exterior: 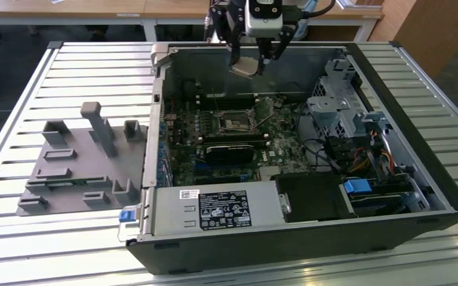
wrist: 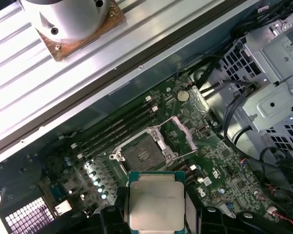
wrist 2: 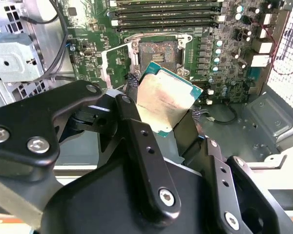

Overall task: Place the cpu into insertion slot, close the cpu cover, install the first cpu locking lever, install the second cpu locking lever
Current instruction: 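Place the cpu into insertion slot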

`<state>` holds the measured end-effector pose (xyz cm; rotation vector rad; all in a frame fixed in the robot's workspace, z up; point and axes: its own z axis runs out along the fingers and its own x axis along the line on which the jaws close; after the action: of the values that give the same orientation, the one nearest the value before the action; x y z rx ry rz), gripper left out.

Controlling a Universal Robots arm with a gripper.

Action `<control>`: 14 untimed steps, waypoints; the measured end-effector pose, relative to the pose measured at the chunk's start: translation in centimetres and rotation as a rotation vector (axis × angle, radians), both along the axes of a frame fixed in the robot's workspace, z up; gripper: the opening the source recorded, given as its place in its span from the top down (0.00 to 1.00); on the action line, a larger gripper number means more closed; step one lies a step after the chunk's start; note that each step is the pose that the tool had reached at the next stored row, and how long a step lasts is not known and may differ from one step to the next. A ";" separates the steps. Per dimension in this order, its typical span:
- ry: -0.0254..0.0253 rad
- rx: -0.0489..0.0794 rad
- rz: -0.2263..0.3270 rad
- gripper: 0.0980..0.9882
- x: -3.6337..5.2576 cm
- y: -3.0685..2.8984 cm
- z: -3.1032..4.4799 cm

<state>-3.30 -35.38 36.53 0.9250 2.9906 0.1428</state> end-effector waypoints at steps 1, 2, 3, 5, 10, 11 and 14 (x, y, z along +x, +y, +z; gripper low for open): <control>0.0000 0.000 -0.012 0.50 0.00 0.01 -0.01; 0.0000 0.000 -0.026 0.50 0.00 0.01 -0.01; 0.0000 0.000 -0.039 0.50 0.00 0.02 -0.02; 0.0000 0.000 -0.063 0.50 0.00 0.03 -0.03; 0.0000 0.000 -0.122 0.50 0.00 0.04 -0.06; 0.0000 0.000 -0.133 0.50 0.00 0.04 -0.06; 0.0003 0.000 -0.156 0.50 0.00 0.04 -0.11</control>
<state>-3.30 -35.34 36.42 1.1531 2.9030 0.1410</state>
